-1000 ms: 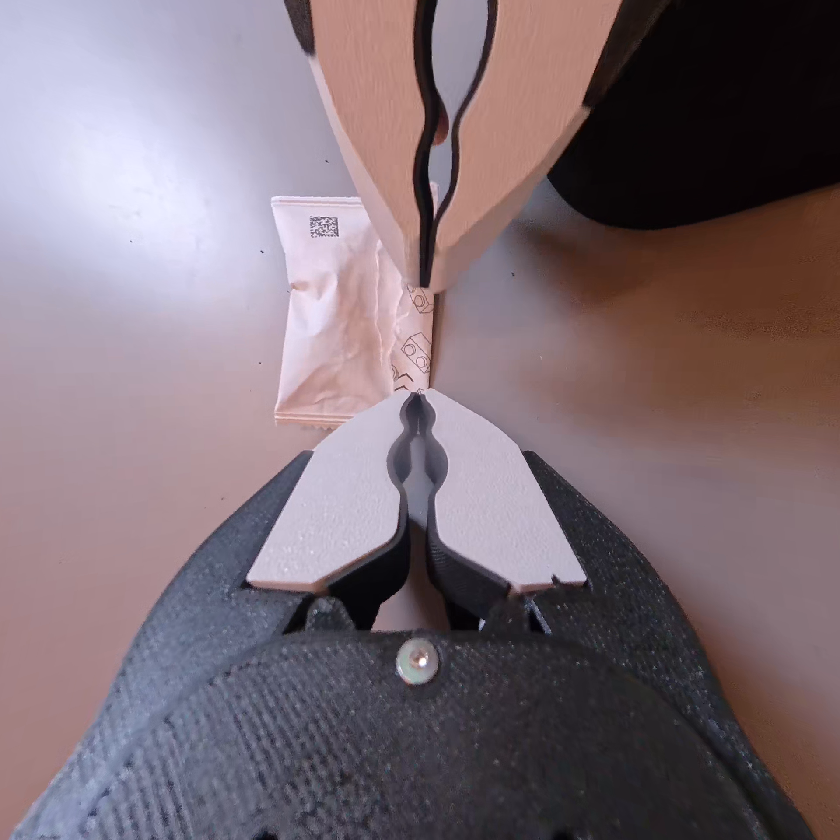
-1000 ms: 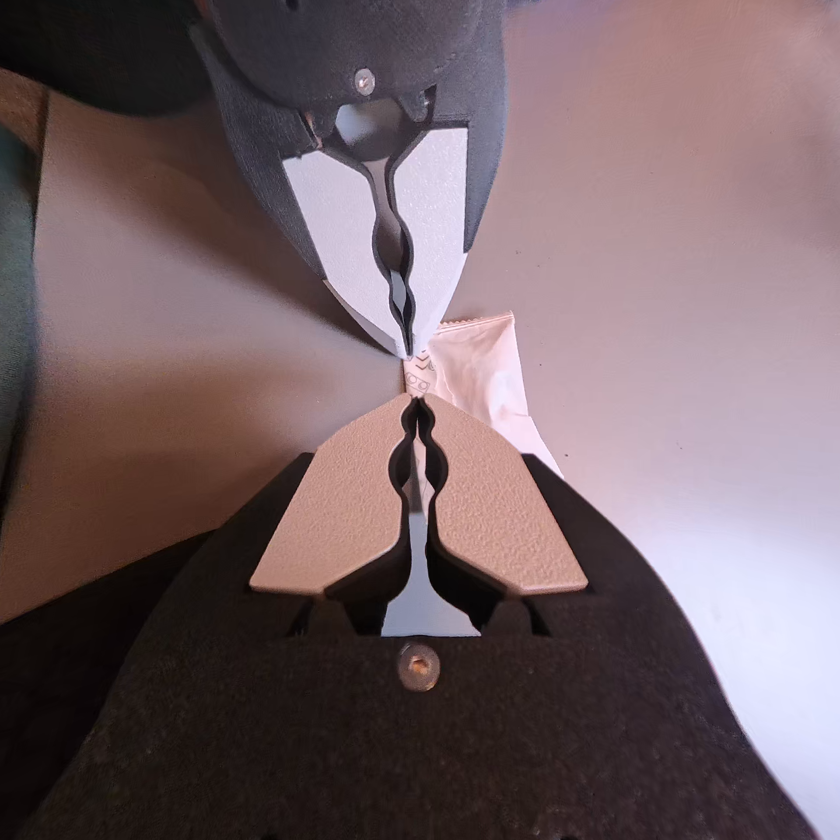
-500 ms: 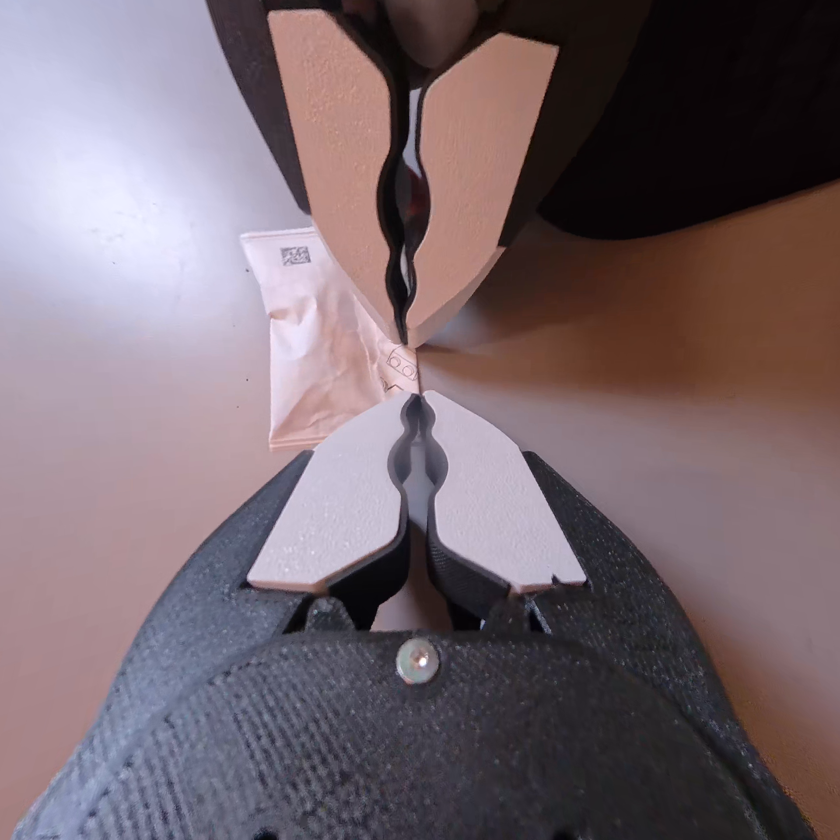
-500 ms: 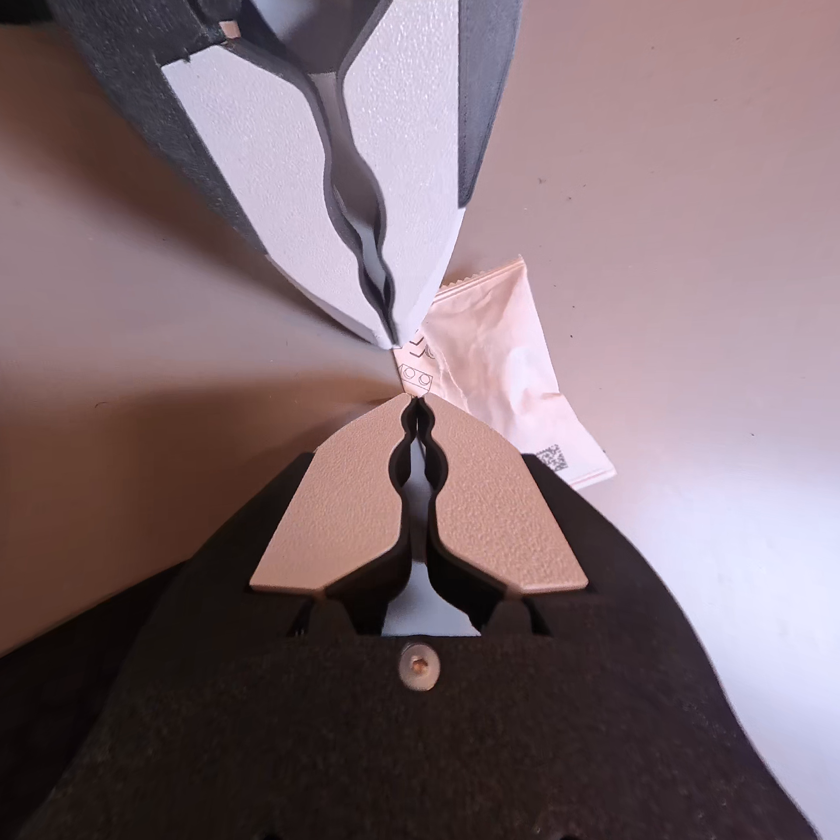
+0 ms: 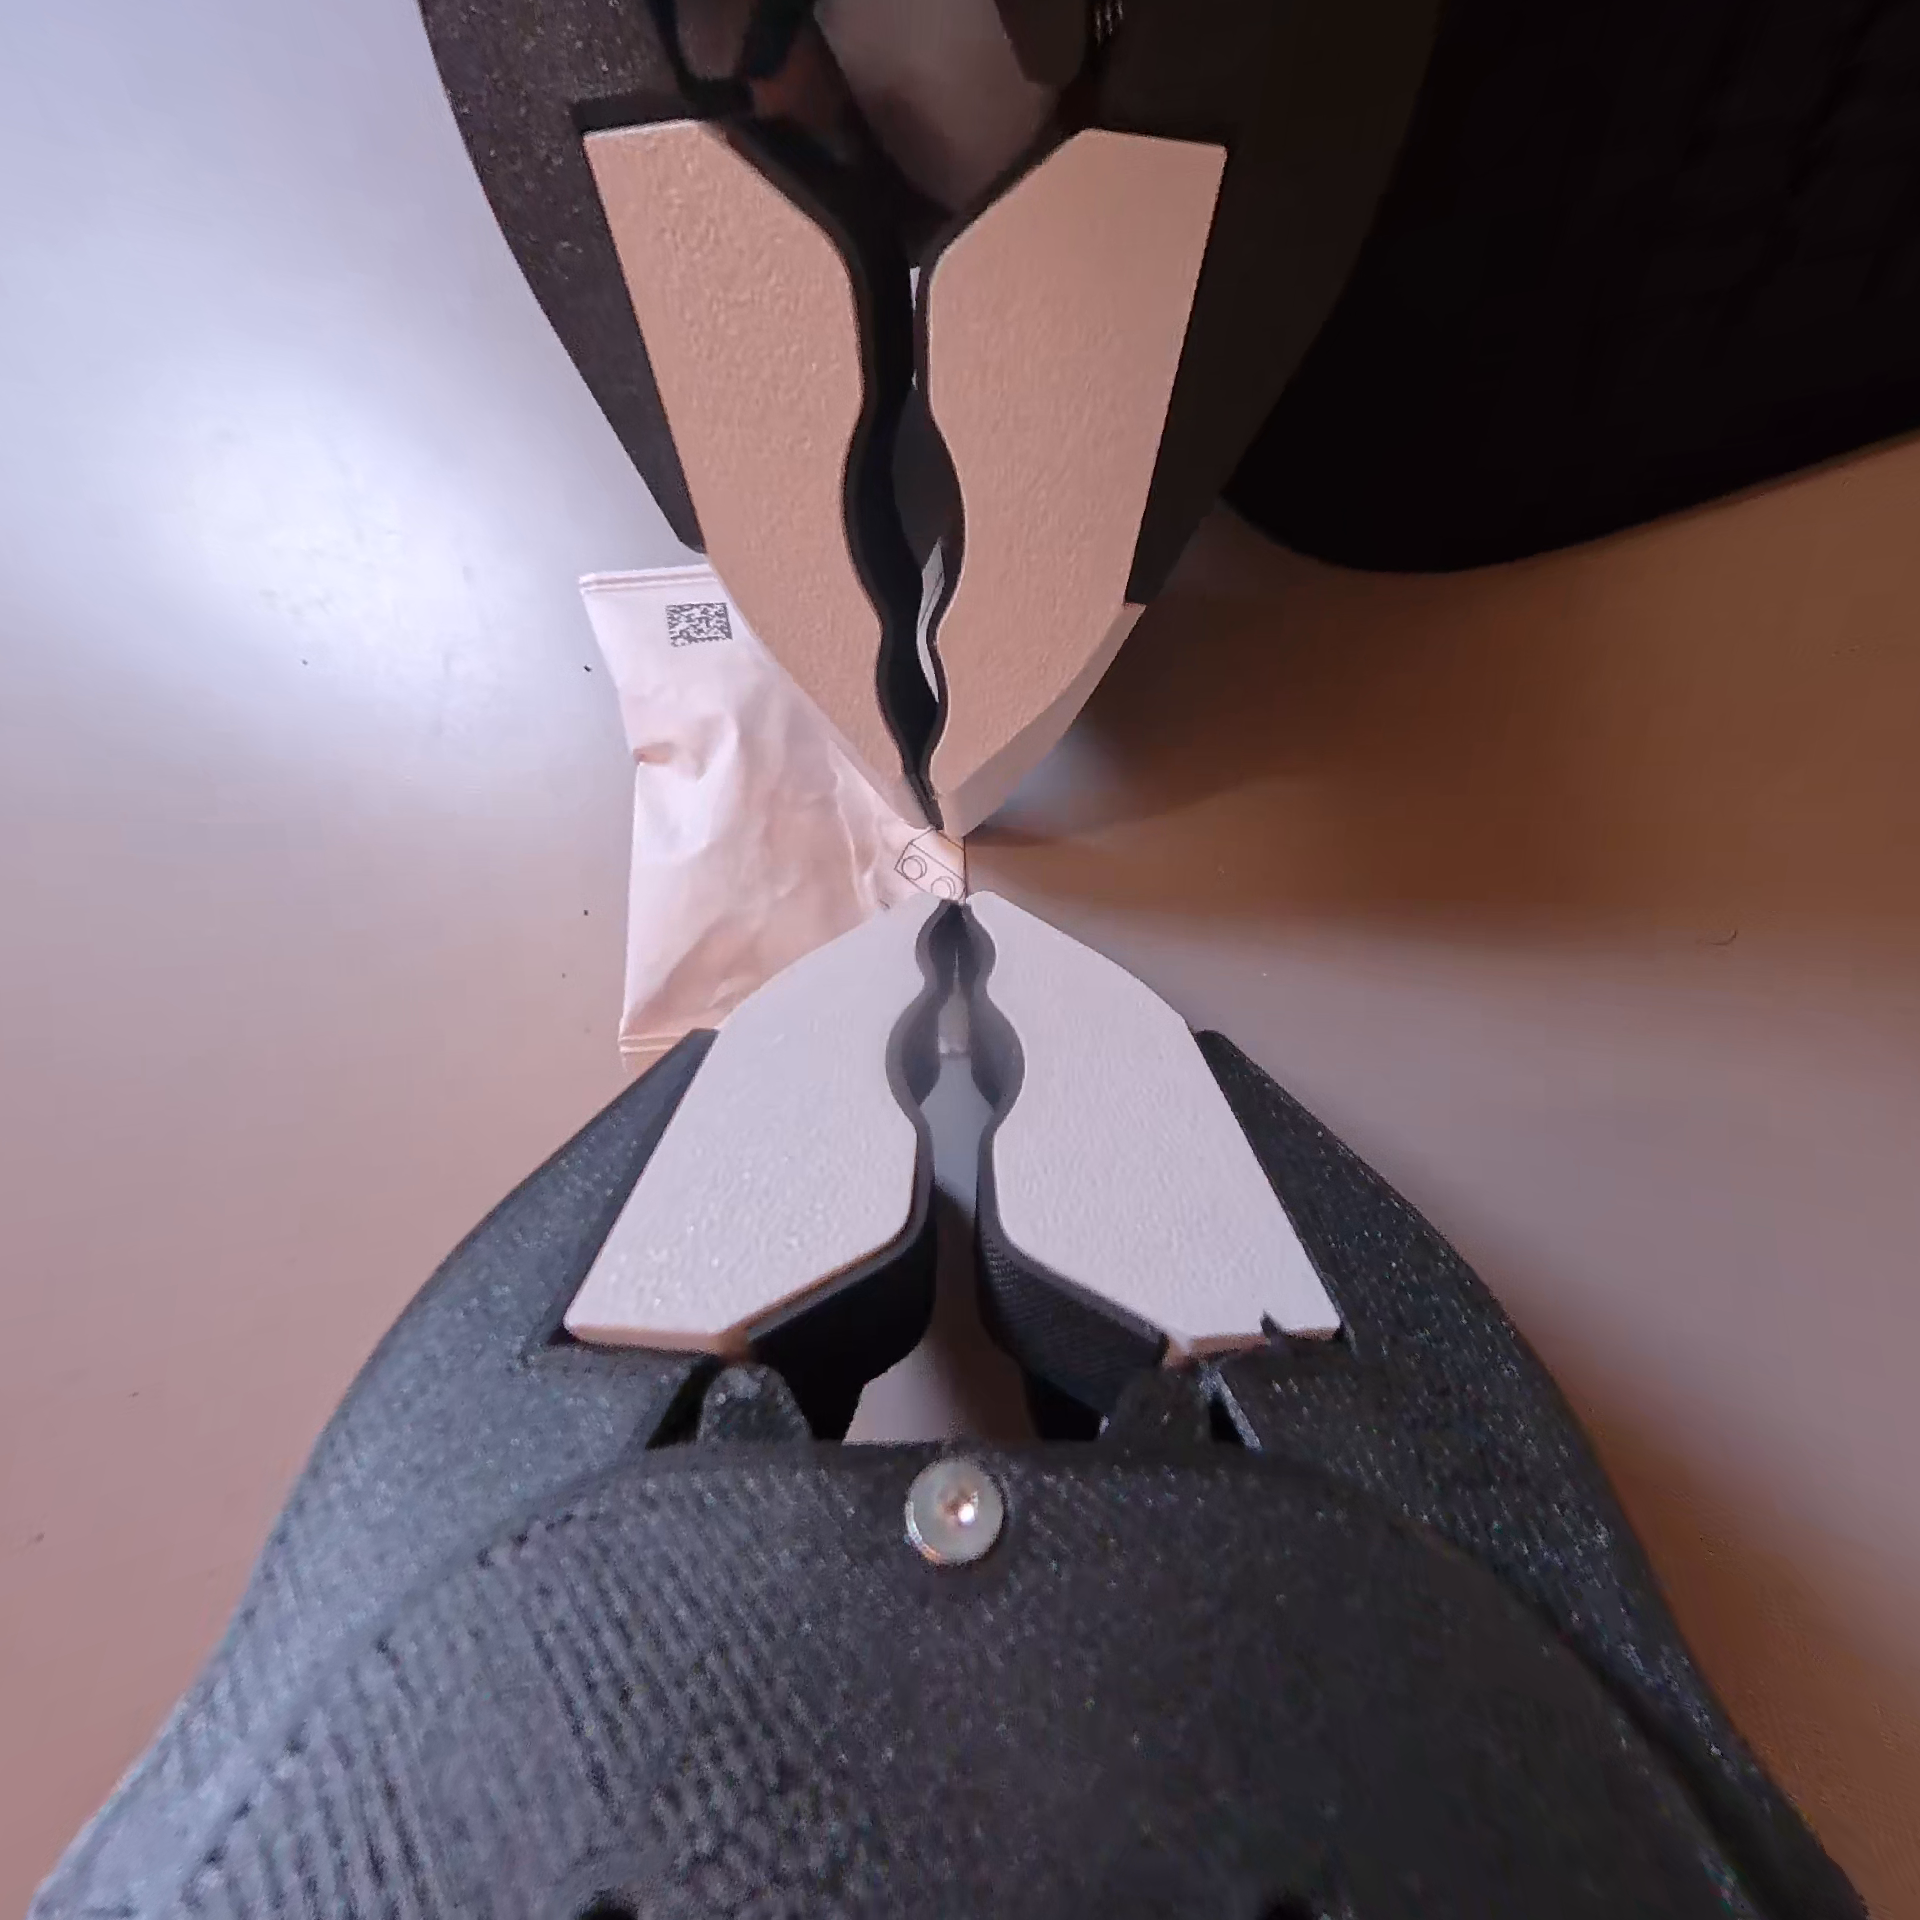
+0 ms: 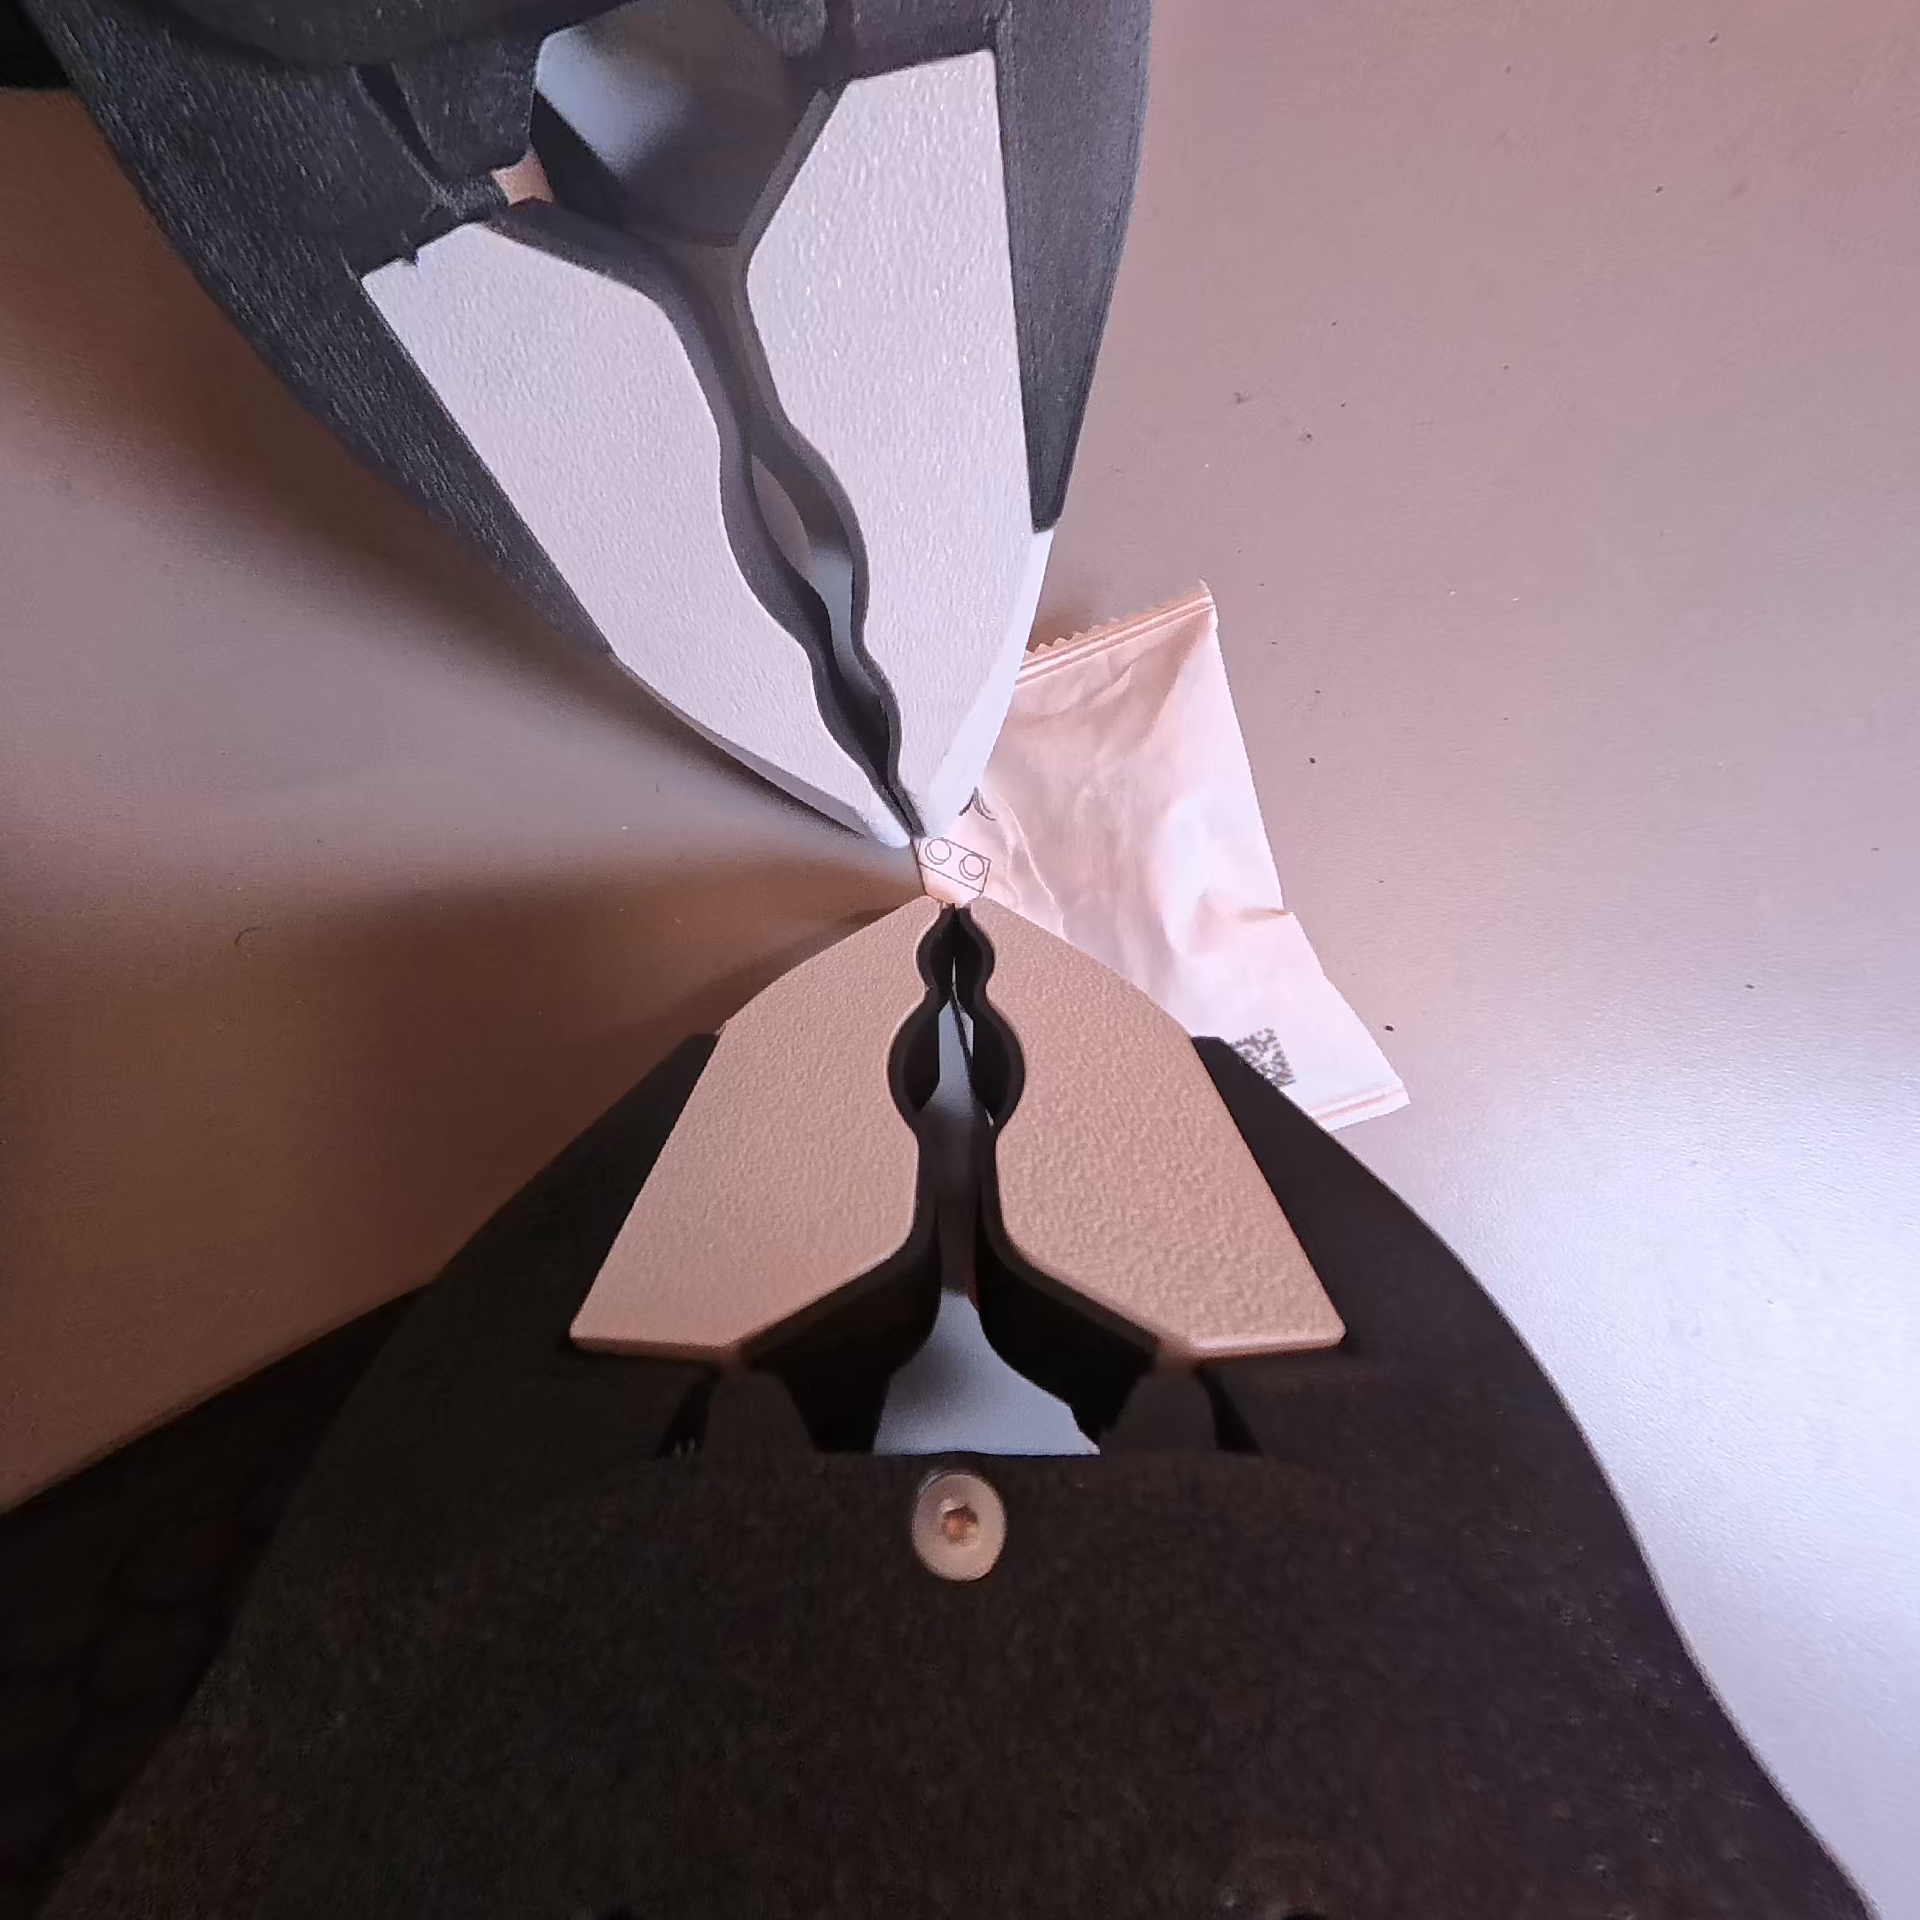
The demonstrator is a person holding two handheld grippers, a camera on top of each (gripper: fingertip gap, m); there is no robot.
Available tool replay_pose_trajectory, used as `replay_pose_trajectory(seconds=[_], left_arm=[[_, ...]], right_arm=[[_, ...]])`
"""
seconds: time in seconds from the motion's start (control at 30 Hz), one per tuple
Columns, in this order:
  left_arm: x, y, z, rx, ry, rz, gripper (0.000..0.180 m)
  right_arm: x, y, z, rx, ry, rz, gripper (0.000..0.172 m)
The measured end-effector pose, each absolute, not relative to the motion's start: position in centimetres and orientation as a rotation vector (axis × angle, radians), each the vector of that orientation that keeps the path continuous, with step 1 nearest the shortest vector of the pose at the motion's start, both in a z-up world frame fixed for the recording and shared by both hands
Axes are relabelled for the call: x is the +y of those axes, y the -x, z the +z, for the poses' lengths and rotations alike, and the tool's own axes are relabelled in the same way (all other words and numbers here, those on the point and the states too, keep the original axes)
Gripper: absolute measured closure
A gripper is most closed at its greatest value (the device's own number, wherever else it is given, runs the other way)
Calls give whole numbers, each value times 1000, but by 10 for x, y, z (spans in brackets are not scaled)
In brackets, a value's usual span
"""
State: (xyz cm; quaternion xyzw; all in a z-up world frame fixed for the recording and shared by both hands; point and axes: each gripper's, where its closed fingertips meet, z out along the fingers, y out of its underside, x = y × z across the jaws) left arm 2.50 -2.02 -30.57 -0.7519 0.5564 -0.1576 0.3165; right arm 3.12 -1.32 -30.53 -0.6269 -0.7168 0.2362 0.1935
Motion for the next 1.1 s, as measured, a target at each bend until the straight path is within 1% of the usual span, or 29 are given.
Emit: replay_pose_trajectory(seconds=[0.17,1.1], left_arm=[[-21,-15,-306,1499,1987,-351,180],[-22,-13,-306,1436,2062,-427,180]], right_arm=[[-13,-31,-305,-2009,1763,670,172],[3,-73,-306,-2026,1797,641,171]])
